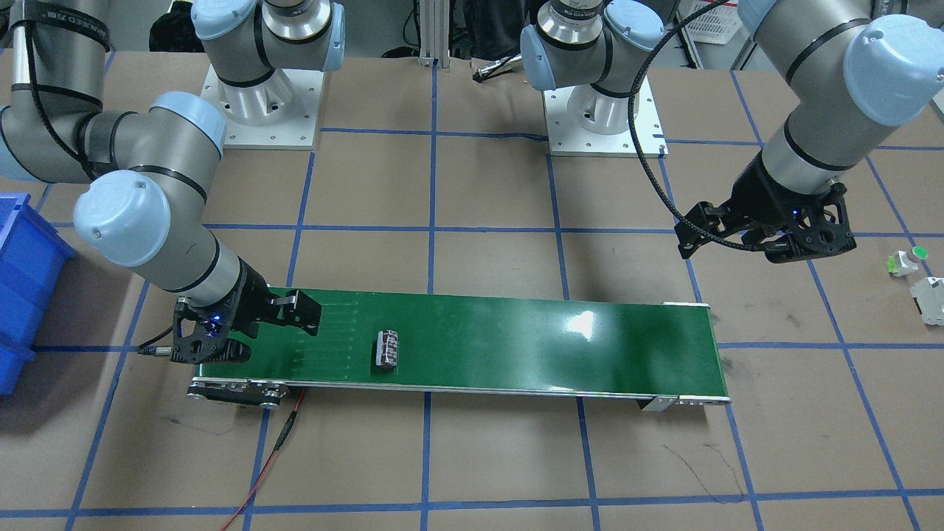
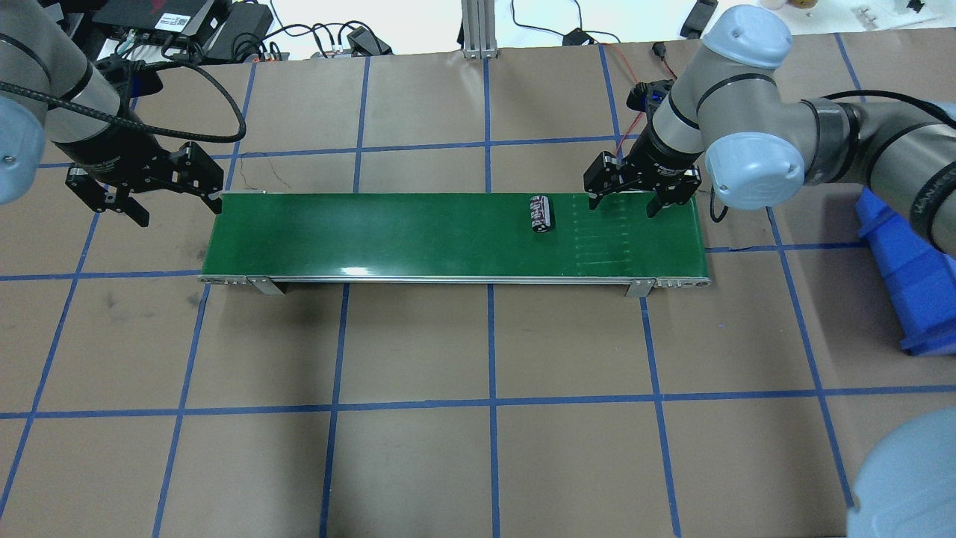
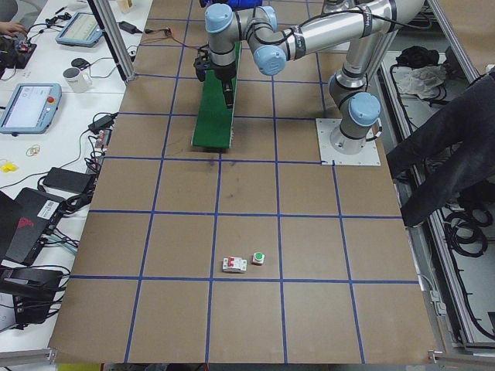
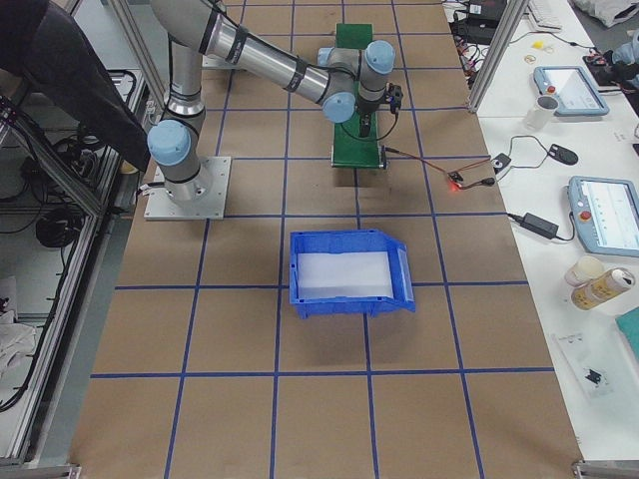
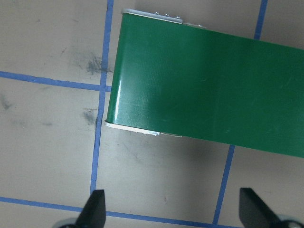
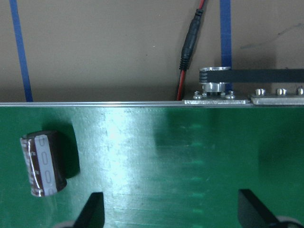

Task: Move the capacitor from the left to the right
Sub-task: 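Lower the right gripper over the belt's far end ahead of the capacitor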

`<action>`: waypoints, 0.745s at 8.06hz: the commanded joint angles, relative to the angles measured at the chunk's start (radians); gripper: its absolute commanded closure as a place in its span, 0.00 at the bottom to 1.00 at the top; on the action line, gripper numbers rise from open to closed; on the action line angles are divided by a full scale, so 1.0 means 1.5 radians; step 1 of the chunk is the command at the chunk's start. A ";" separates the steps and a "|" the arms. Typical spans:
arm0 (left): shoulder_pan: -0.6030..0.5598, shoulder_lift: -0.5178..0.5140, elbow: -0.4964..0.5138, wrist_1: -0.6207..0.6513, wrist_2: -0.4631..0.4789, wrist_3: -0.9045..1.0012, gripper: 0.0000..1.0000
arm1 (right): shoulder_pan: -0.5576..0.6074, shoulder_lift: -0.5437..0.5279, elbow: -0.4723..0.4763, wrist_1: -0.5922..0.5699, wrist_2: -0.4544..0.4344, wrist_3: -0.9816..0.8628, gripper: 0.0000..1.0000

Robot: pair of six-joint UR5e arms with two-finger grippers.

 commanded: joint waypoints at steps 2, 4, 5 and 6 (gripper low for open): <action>-0.002 0.001 0.000 0.000 0.001 -0.007 0.00 | 0.001 0.003 0.000 -0.023 -0.015 0.004 0.00; -0.002 0.001 0.000 0.000 -0.006 -0.002 0.00 | 0.001 0.009 0.000 -0.031 -0.014 0.004 0.00; -0.002 0.001 0.000 0.001 -0.005 0.001 0.00 | 0.001 0.015 0.000 -0.051 -0.015 0.004 0.00; -0.002 0.001 0.000 0.000 -0.005 0.000 0.00 | 0.001 0.020 0.000 -0.053 -0.015 0.004 0.01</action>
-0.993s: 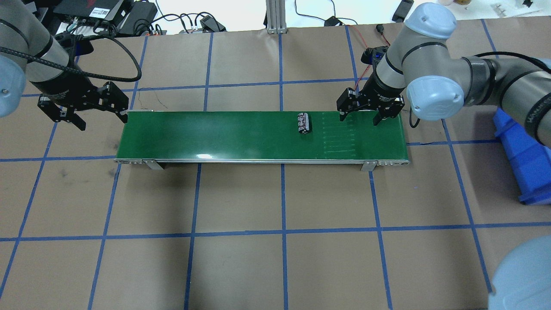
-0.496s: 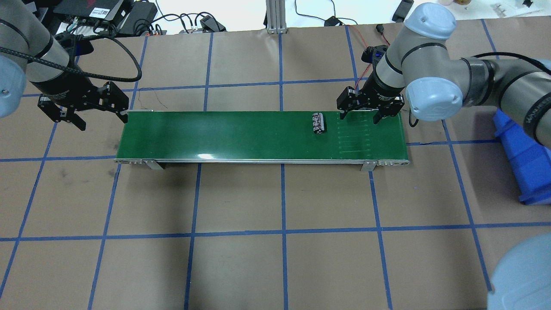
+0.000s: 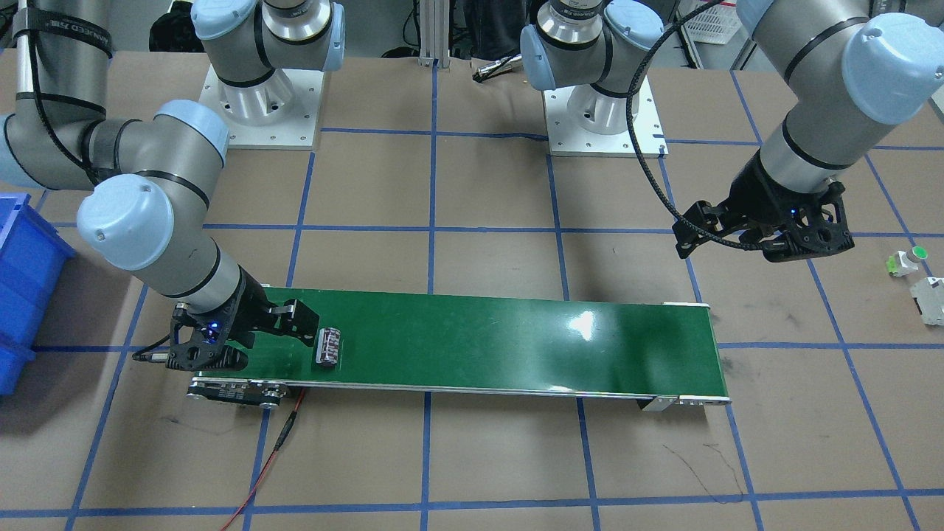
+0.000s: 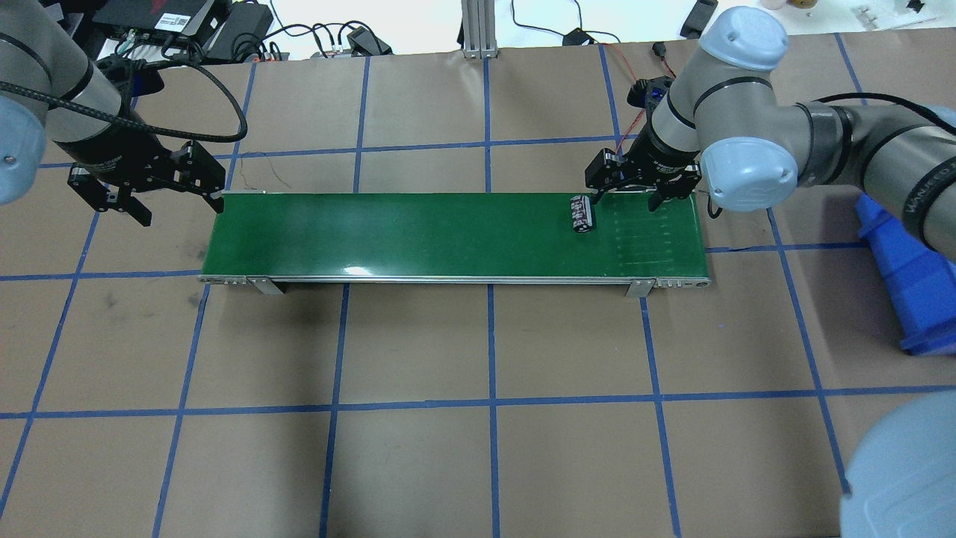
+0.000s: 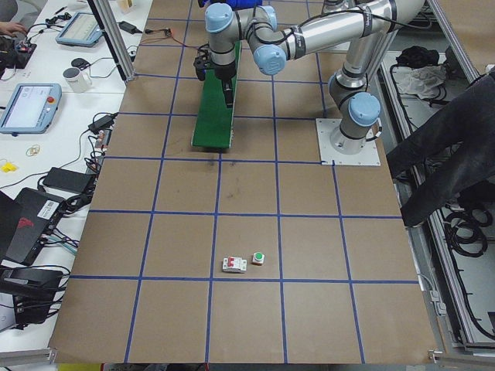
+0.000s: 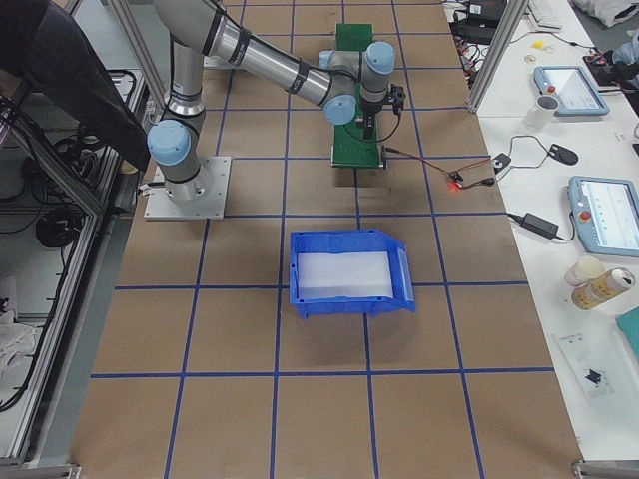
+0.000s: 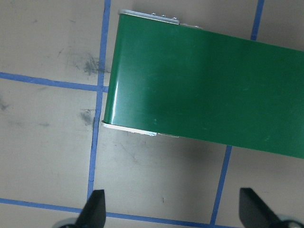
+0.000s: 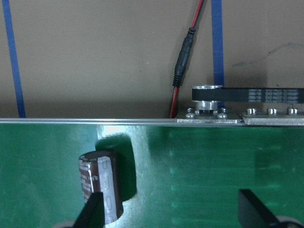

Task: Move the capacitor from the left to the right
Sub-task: 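Close the right gripper on the capacitor as it arrives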

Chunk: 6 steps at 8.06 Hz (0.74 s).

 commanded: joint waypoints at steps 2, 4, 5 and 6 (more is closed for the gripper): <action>0.000 0.000 0.000 -0.001 -0.001 0.002 0.00 | 0.000 0.009 0.002 -0.014 -0.002 -0.002 0.05; 0.000 -0.001 0.000 -0.001 0.006 0.002 0.00 | 0.000 0.014 0.007 -0.014 -0.058 -0.003 0.16; 0.000 -0.001 0.000 -0.001 0.006 0.002 0.00 | 0.000 0.015 0.008 -0.014 -0.065 -0.009 0.24; 0.000 -0.001 0.000 -0.001 0.006 0.002 0.00 | 0.000 0.020 0.007 -0.014 -0.100 -0.010 0.43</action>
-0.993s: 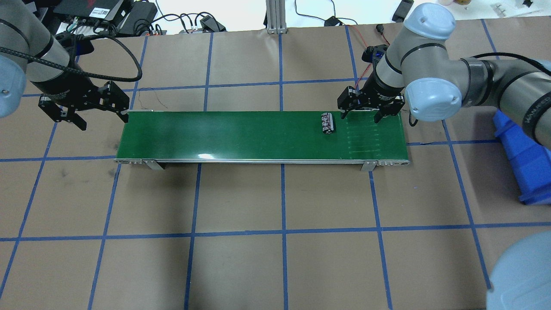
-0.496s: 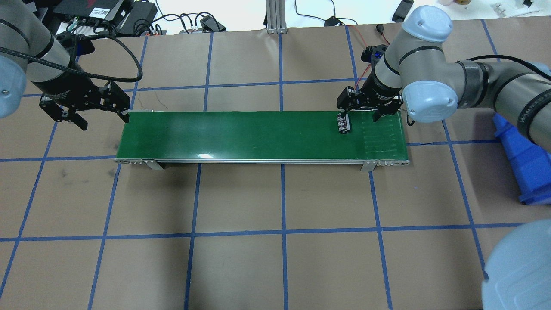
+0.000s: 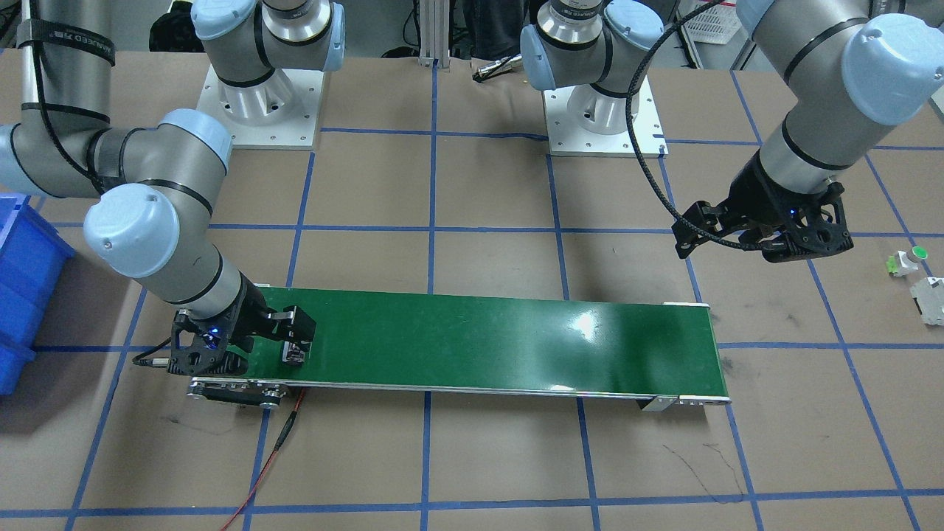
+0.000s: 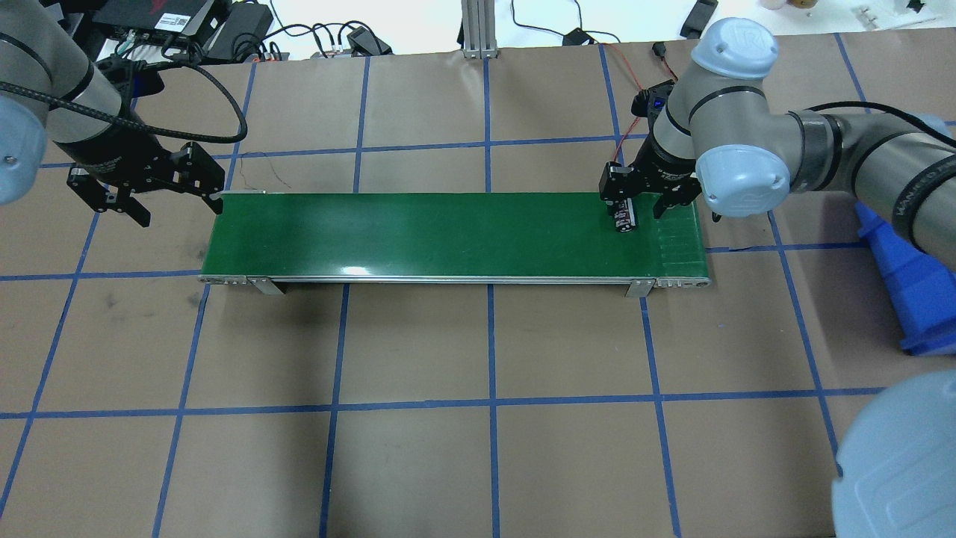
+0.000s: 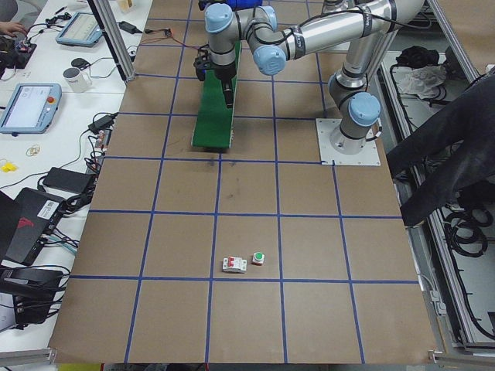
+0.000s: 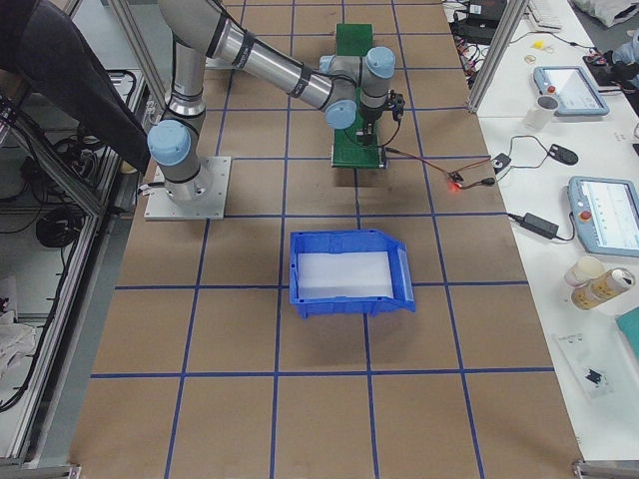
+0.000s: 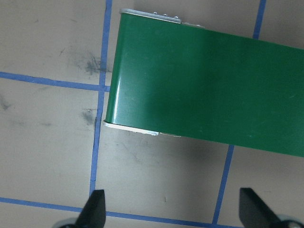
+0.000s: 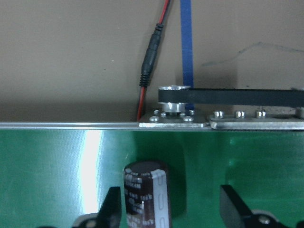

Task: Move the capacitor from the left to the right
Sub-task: 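Close the right gripper on the capacitor as it arrives, then lift the capacitor with the right gripper and carry it toward the blue bin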

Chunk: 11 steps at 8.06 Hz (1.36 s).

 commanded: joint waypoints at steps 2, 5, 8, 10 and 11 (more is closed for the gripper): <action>0.000 -0.001 0.000 -0.001 0.002 0.000 0.00 | 0.000 0.005 -0.004 -0.001 -0.059 -0.026 0.76; 0.000 -0.001 0.001 0.000 0.002 0.000 0.00 | -0.017 -0.004 -0.026 0.002 -0.098 -0.056 0.94; 0.000 -0.001 0.000 -0.001 0.002 -0.001 0.00 | -0.159 -0.041 -0.079 0.040 -0.099 -0.217 0.93; 0.000 -0.001 0.000 0.000 0.002 -0.001 0.00 | -0.270 -0.050 -0.103 0.042 -0.100 -0.369 0.88; 0.000 -0.001 0.000 0.000 0.002 -0.001 0.00 | -0.330 -0.049 -0.114 0.045 -0.100 -0.466 0.88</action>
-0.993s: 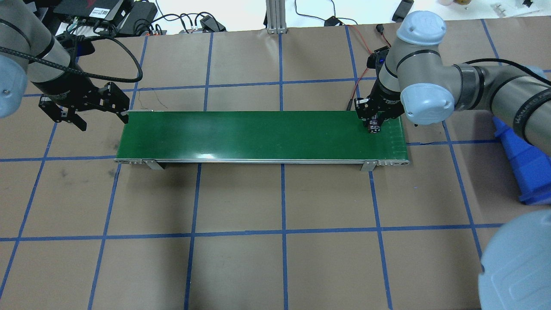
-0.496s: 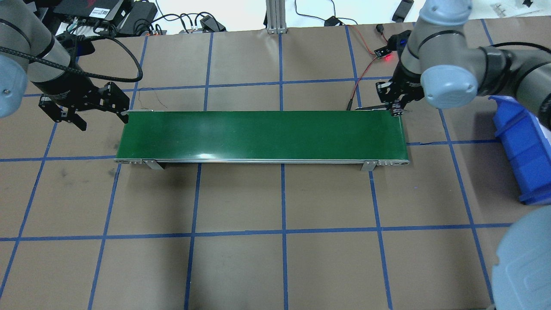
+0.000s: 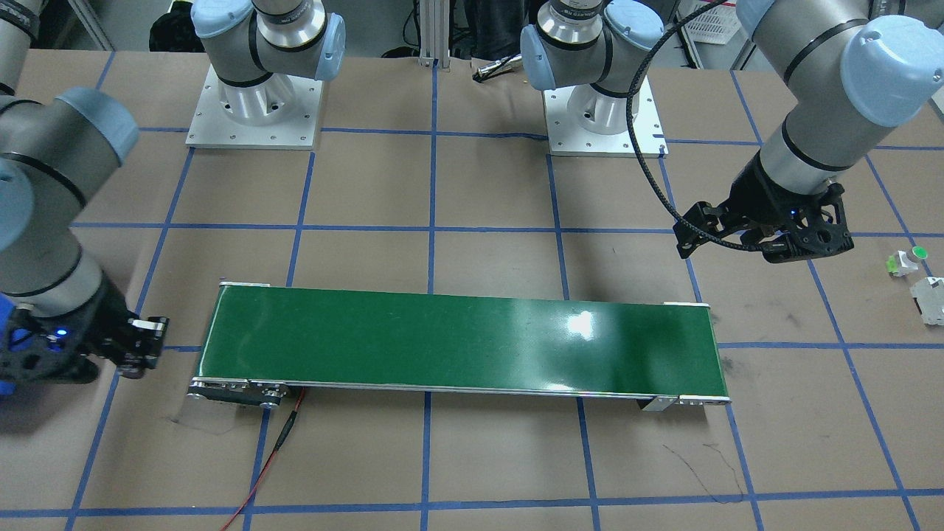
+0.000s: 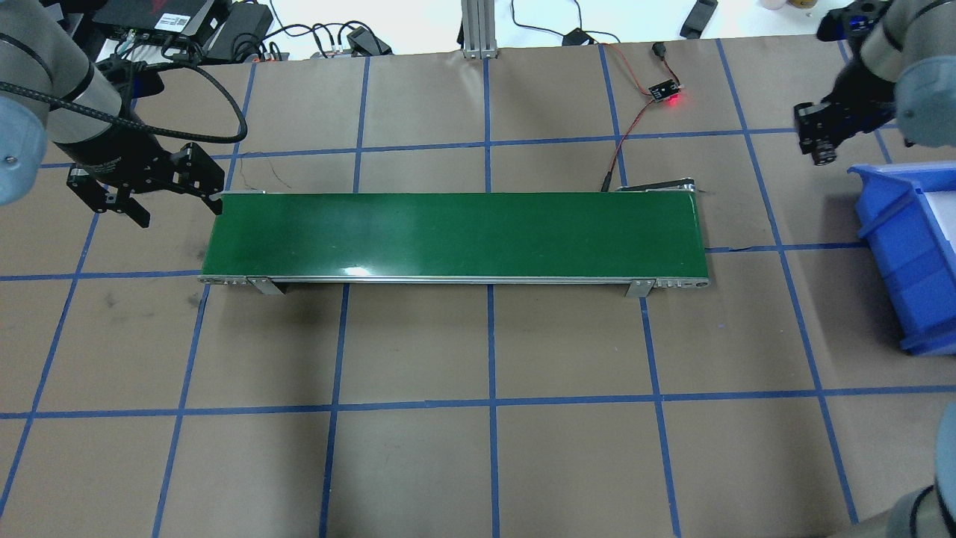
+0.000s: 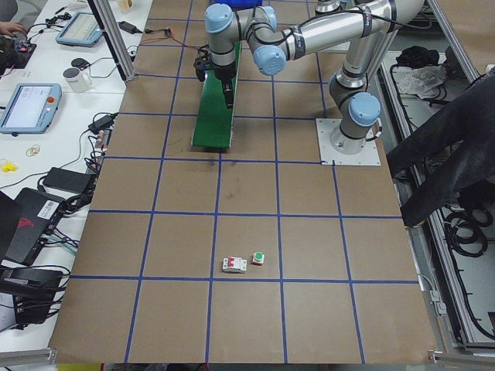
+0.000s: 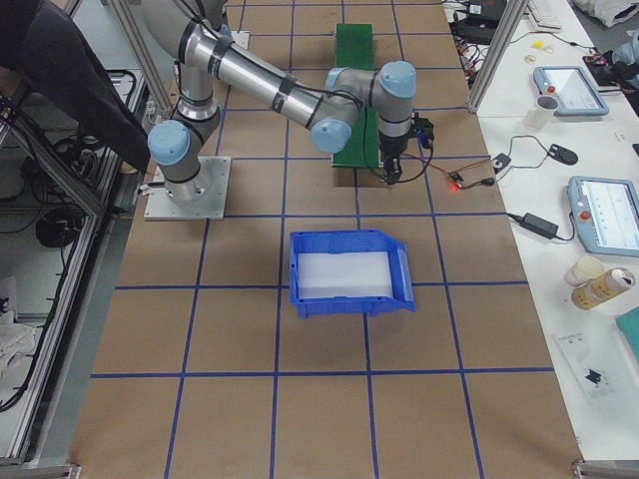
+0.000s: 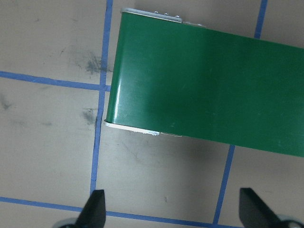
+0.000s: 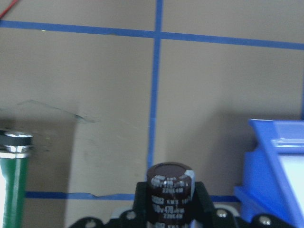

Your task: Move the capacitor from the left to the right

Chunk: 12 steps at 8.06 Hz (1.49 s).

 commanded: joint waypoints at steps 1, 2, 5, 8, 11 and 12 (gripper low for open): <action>-0.001 0.001 0.000 -0.002 0.001 0.000 0.00 | -0.163 -0.003 -0.028 0.011 0.003 -0.234 0.88; -0.001 0.001 0.000 -0.001 0.000 0.001 0.00 | -0.202 0.003 -0.028 0.011 0.009 -0.298 0.89; -0.001 0.001 0.000 -0.004 0.002 -0.003 0.00 | -0.250 0.071 -0.009 0.004 0.001 -0.346 0.87; -0.001 0.001 0.000 -0.004 0.002 -0.003 0.00 | -0.276 0.069 0.003 0.006 0.002 -0.358 0.13; -0.001 0.000 0.000 -0.004 0.002 -0.002 0.00 | -0.261 -0.022 -0.007 0.120 0.012 -0.329 0.00; -0.001 0.000 0.000 -0.004 0.001 -0.002 0.00 | -0.228 -0.072 -0.016 0.192 0.011 -0.314 0.00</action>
